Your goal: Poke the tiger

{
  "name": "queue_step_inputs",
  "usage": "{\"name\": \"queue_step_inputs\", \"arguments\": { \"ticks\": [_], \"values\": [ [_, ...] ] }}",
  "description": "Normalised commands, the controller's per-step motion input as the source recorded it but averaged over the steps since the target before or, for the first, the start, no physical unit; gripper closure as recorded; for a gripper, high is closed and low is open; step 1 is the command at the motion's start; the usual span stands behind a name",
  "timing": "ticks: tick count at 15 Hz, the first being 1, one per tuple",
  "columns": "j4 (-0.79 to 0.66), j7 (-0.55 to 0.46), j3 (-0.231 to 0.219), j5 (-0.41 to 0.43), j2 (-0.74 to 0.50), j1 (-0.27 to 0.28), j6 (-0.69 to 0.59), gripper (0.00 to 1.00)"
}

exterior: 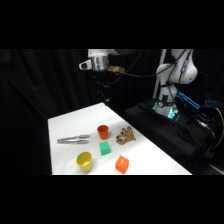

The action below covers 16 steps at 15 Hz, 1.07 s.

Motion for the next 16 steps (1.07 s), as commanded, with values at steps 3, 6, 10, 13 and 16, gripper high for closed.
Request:
{"name": "queue_step_inputs", "arguments": {
  "ticks": [3,6,10,13,16],
  "values": [
    [-0.14,0.0,0.034,0.035,-0.08,0.012,0.04,0.0],
    [-0.37,0.05,0.054,0.032,-0.22,0.034,0.16,0.0],
    [-0.49,0.11,0.061,0.024,-0.27,0.048,0.37,0.26],
    [-0.45,0.2,0.068,0.007,-0.16,0.055,0.6,0.51],
    [-0.32,0.19,0.049,0.001,0.01,0.045,0.58,0.77]
  ]
}}
